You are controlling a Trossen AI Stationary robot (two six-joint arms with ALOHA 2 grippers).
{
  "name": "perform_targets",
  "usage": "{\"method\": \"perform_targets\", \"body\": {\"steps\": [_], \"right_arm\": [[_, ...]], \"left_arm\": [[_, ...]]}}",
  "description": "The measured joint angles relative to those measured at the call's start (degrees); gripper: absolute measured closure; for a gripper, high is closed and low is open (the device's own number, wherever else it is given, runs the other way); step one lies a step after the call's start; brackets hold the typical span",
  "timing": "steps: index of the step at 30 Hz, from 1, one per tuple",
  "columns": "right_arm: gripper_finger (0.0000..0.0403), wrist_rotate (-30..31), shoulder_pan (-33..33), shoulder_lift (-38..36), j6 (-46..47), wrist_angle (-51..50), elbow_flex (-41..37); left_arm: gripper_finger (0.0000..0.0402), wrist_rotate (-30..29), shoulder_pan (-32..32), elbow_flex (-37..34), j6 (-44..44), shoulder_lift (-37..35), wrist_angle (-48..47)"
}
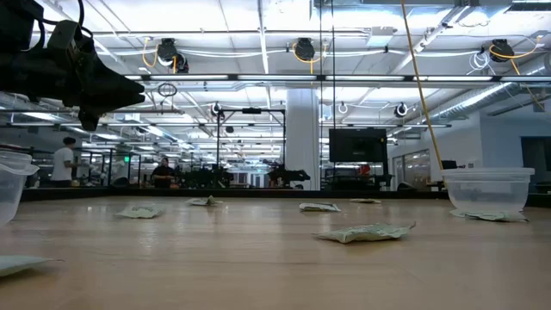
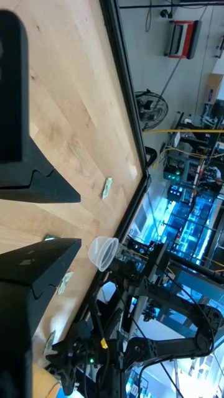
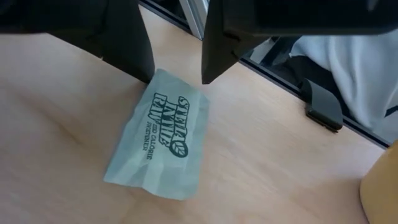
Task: Pick and place Stevia / Truvia into bins
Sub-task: Put the white stevia packet into the circle transparent container
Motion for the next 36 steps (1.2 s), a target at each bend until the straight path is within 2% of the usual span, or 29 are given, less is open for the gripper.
{"method": "perform_targets", "body": {"steps": [21,24,30,36], "right_arm": [[0.0399,2.0,1.1,0.0,-0.3,-4.2,0.1],[0.0399,6.0,1.2,0.0,-1.7,-5.3,0.1],[0.0402,19.9,1.2,0.0,-4.2,-5.6,0.1],[0.0402,23.1,1.1,0.0,-2.6,-10.1,0.1]], "left_arm": [[0.0295,-0.3,0.0,0.0,0.1,0.0,0.0],[0.0295,-0.3,0.0,0.0,0.1,0.0,0.0],[0.0295,-0.4,0.0,0.0,0.2,0.0,0.0],[0.0295,-0.4,0.0,0.0,0.2,0.0,0.0]]}}
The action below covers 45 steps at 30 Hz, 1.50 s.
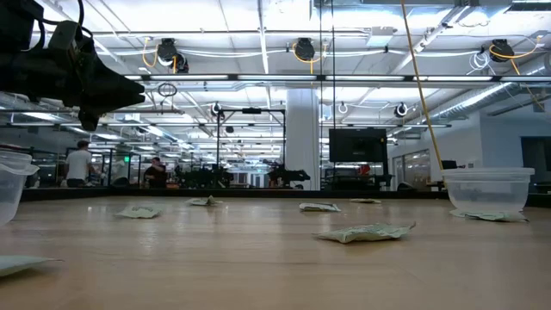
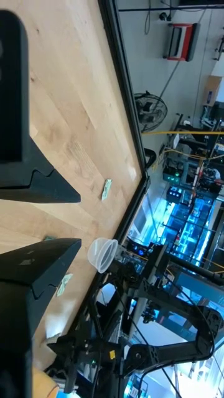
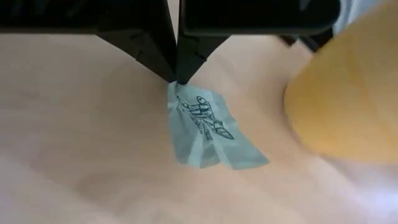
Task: Pick and place Stevia / Truvia into bins
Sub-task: Put the white stevia packet into the circle transparent container
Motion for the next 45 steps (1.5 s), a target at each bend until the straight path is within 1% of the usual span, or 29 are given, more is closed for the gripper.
{"method": "perform_targets", "body": {"steps": [2,5,7,9,11,16,19,23,28,33,37,41,45], "right_arm": [[0.0402,3.2,0.0,0.0,1.6,-4.1,0.0],[0.0402,12.2,-0.2,-0.1,3.1,-11.2,-0.1],[0.0403,16.2,-0.8,-1.0,3.8,-15.8,-0.1],[0.0403,18.1,-1.5,-2.5,4.4,-21.3,-0.2],[0.0403,18.7,-2.3,-4.4,4.5,-27.7,-0.5],[0.0403,23.1,-4.7,-11.8,5.2,-39.8,-0.3],[0.0403,25.4,-6.4,-17.1,2.7,-41.5,-0.3],[0.0403,25.2,-9.0,-23.9,-3.7,-43.0,-0.2],[0.0403,24.2,-14.3,-31.6,-6.6,-46.3,0.0],[0.0403,14.7,-21.6,-38.7,-13.9,-45.3,0.0],[0.0403,10.1,-27.2,-41.1,-17.6,-45.1,0.0],[0.0403,8.0,-32.8,-41.4,-19.5,-45.1,0.0],[0.0403,5.4,-39.1,-41.4,-20.2,-44.9,0.0]], "left_arm": [[0.0295,0.0,0.0,0.0,0.0,0.0,0.0],[0.0295,0.0,0.0,0.0,0.0,0.0,0.0],[0.0295,-0.4,0.0,0.0,0.0,0.0,0.3],[0.0295,-1.6,0.0,-0.1,-0.1,0.0,0.8],[0.0295,-3.1,0.0,-0.1,-0.1,0.0,1.4],[0.0295,-5.5,0.0,-0.1,-0.1,0.0,2.1],[0.0295,-5.5,0.0,-0.1,-1.1,0.0,2.5],[0.0295,-5.5,0.0,-0.1,-1.2,0.0,2.5],[0.0295,-5.6,0.0,-0.1,-1.2,0.0,2.6],[0.0295,-5.6,0.0,-0.1,-0.9,0.0,3.4],[0.0295,-7.5,0.0,-0.1,-0.9,0.0,4.4],[0.0295,-10.5,0.0,0.0,-0.9,0.0,6.0],[0.0295,-13.5,0.0,0.0,-0.9,0.0,10.6]]}}
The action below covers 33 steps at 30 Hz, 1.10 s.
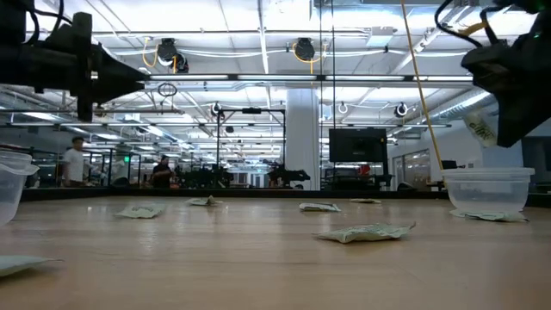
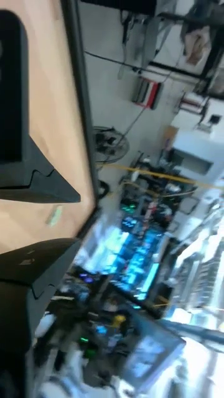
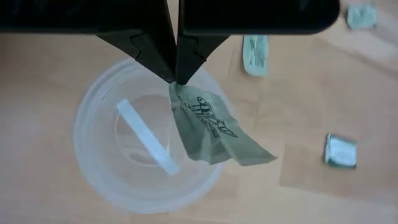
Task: Pick and place Stevia / Truvia into bins
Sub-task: Put the white stevia packet into the circle transparent container
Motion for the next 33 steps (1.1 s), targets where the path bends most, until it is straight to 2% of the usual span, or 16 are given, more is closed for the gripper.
{"method": "perform_targets", "body": {"steps": [6,12,19,28,33], "right_arm": [[0.0403,-4.6,-7.0,0.0,-2.9,0.5,-0.1],[0.0403,-6.1,-11.5,1.7,-5.1,0.5,-0.1],[0.0403,-8.9,-14.5,7.0,-8.1,0.8,-0.2],[0.0403,-9.3,-16.9,13.0,-13.3,4.9,-0.3],[0.0401,-13.5,-18.5,15.1,-14.6,5.1,-0.2]], "left_arm": [[0.0295,-0.4,0.0,0.0,0.0,0.0,7.7],[0.0295,-0.1,0.0,0.0,0.1,0.0,8.8],[0.0295,-0.1,0.0,0.0,0.0,0.0,8.8],[0.0295,0.0,0.0,0.0,-0.1,0.0,8.8],[0.0295,0.0,0.0,0.0,-0.1,0.0,8.7]]}}
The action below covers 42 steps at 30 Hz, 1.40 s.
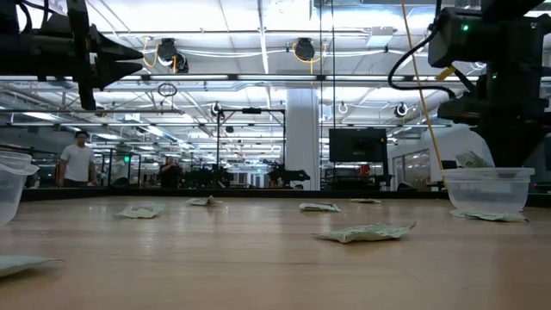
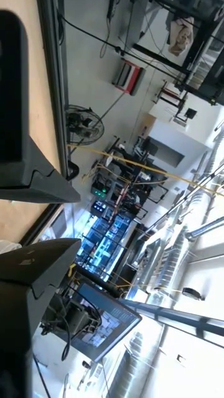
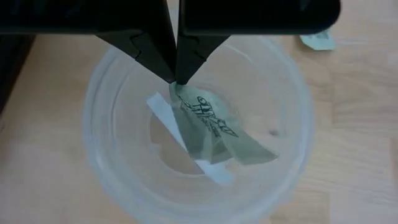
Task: Pick and place Stevia / Truvia into bins
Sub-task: Put the white stevia packet into the circle transparent container, then put the white stevia packet into the rectangle transparent container
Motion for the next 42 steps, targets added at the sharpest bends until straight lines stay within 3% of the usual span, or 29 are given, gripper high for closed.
{"method": "perform_targets", "body": {"steps": [18,29,38,42], "right_arm": [[0.0342,0.3,-5.6,2.5,-12.6,2.4,0.1],[0.0351,2.1,-5.6,-6.6,-17.0,10.4,0.1],[0.0353,12.4,-5.5,-15.3,-32.8,32.1,0.2],[0.0353,12.3,-5.5,-14.9,-41.5,43.2,0.2]], "left_arm": [[0.0295,0.0,0.0,0.0,0.0,0.0,-0.2],[0.0295,0.0,0.0,0.0,0.0,0.0,-0.5],[0.0295,1.6,0.0,0.0,-0.2,0.0,-7.8],[0.0295,2.0,0.0,0.0,-4.2,0.8,-12.3]]}}
